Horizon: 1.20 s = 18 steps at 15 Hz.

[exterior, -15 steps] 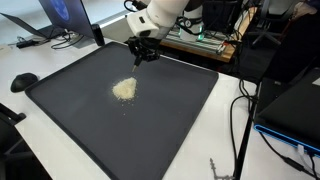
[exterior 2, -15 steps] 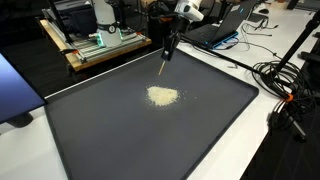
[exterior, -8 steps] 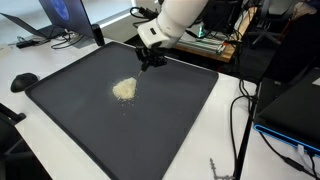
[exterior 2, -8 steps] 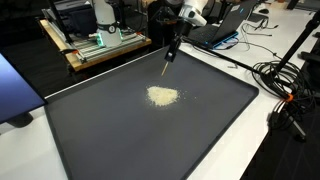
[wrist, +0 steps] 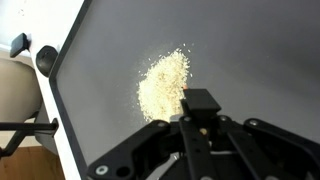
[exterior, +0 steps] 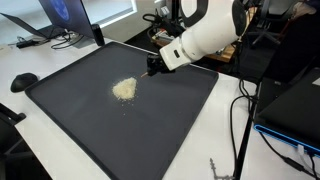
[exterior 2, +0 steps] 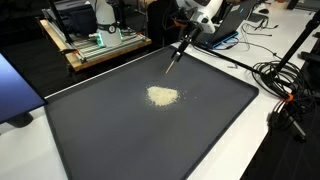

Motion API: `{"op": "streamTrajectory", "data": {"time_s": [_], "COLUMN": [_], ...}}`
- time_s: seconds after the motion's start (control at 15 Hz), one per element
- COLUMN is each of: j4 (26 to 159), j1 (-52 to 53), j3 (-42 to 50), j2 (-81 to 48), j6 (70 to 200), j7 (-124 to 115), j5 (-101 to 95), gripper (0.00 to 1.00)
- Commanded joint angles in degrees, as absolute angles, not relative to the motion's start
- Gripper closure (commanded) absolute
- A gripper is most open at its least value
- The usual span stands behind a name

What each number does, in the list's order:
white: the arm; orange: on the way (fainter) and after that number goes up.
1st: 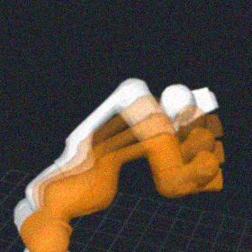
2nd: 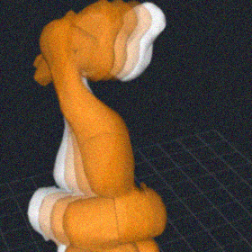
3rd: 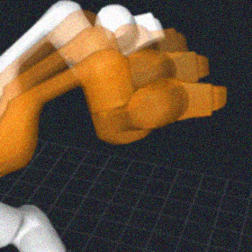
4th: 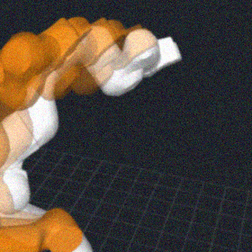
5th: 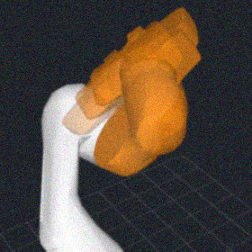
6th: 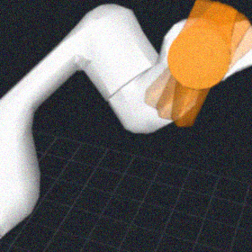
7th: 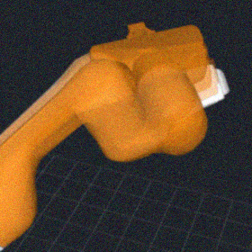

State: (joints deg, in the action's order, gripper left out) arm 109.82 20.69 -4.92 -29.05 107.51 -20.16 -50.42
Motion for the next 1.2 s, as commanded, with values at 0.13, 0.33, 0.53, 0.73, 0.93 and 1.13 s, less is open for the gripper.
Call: {"op": "streamTrajectory", "data": {"time_s": [0.13, 0.33, 0.53, 0.73, 0.93, 1.13], "j4": [100.79, 97.96, 95.39, 93.12, 91.28, 90.13], "j1": [21.87, 21.56, 22.00, 22.95, 23.35, 23.22], "j3": [-6.41, -6.64, -6.19, -5.77, -5.90, -6.25], "j2": [-37.74, -40.75, -43.34, -45.41, -47.05, -48.07], "j6": [103.53, 104.01, 102.87, 99.14, 95.87, 95.25], "j7": [-14.88, -11.75, -10.00, -9.30, -8.48, -7.36], "j5": [-54.99, -55.24, -55.11, -55.10, -55.48, -55.93], "gripper": [0.97, 0.97, 0.97, 0.97, 0.97, 0.97]}}
